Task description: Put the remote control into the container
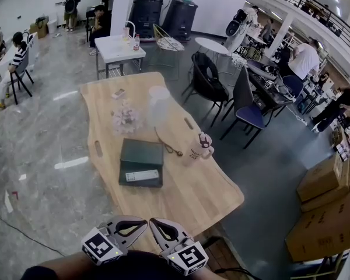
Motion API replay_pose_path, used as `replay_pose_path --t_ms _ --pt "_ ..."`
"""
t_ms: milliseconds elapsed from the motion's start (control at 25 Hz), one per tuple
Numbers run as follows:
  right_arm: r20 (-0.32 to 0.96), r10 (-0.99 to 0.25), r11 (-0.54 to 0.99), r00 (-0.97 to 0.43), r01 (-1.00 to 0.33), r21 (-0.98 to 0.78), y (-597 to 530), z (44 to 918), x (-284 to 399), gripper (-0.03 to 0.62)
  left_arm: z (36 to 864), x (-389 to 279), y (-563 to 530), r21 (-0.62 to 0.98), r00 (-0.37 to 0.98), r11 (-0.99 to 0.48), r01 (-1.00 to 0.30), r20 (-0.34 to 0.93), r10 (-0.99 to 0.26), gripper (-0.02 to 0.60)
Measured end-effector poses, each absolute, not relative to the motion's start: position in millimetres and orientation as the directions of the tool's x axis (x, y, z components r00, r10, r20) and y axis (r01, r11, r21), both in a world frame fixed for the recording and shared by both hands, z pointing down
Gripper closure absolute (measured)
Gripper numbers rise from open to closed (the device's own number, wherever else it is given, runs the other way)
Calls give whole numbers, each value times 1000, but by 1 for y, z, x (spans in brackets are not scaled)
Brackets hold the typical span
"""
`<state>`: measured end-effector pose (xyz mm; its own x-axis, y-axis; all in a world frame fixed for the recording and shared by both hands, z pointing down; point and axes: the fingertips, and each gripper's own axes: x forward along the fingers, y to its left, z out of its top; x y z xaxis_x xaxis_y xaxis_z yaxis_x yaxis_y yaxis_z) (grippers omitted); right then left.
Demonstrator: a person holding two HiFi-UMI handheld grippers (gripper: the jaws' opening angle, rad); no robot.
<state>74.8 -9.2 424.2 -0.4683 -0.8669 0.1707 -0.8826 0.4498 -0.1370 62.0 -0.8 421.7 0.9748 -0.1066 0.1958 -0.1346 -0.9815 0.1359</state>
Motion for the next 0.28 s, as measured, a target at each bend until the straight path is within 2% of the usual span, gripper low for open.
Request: replay_pose_path --t_ms 280 --pt "176 -865 452 -470 -882 -134 -5 424 72 577 421 61 2 158 976 -978 -139 189 -108 569"
